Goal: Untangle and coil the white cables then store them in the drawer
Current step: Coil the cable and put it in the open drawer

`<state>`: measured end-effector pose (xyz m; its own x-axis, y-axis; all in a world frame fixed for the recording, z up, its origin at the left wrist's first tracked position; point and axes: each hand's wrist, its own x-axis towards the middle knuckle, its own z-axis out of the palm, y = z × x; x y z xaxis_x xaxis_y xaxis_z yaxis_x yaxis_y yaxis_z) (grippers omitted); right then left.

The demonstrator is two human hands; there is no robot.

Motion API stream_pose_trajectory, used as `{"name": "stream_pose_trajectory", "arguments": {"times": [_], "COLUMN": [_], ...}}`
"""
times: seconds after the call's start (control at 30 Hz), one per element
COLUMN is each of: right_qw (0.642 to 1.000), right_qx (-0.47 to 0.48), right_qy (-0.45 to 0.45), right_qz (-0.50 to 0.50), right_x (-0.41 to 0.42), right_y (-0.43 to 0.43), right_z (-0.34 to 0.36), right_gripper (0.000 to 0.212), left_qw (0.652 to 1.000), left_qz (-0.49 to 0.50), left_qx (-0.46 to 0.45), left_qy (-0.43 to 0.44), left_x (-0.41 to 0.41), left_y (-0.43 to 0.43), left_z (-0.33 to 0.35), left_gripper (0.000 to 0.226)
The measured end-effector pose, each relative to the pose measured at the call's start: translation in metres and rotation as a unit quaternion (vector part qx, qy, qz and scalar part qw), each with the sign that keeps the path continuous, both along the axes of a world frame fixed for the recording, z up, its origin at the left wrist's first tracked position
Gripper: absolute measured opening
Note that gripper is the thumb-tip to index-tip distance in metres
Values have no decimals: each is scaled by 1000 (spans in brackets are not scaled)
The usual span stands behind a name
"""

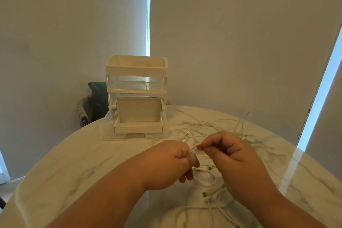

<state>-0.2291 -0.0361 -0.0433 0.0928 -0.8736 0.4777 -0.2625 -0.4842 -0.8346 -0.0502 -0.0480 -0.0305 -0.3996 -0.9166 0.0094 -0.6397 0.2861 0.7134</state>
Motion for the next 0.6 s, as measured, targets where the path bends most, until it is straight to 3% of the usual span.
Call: {"name": "stream_pose_trajectory", "arguments": {"times": [0.1, 0.3, 0.47, 0.6], "right_qw": [998, 995, 997, 1000], "right_qx": [-15, -40, -38, 11], "right_qy": [-1, 7, 10, -27], "right_qz": [-64, -87, -66, 1], "right_x": [-3, -6, -4, -3], "right_y": [-5, -6, -7, -11], "right_z": [2, 1, 1, -2], "right_gripper": [19, 15, 13, 10], "left_qw": [1000, 996, 994, 977], "left_qz": [-15, -26, -40, -82], "left_qx": [14, 29, 13, 40], "left_qy": [20, 75, 103, 194], "left_x": [0, 0, -1, 1], "left_y": [4, 11, 13, 12], "left_z": [6, 12, 12, 12], "left_gripper": [31, 43, 48, 54]}}
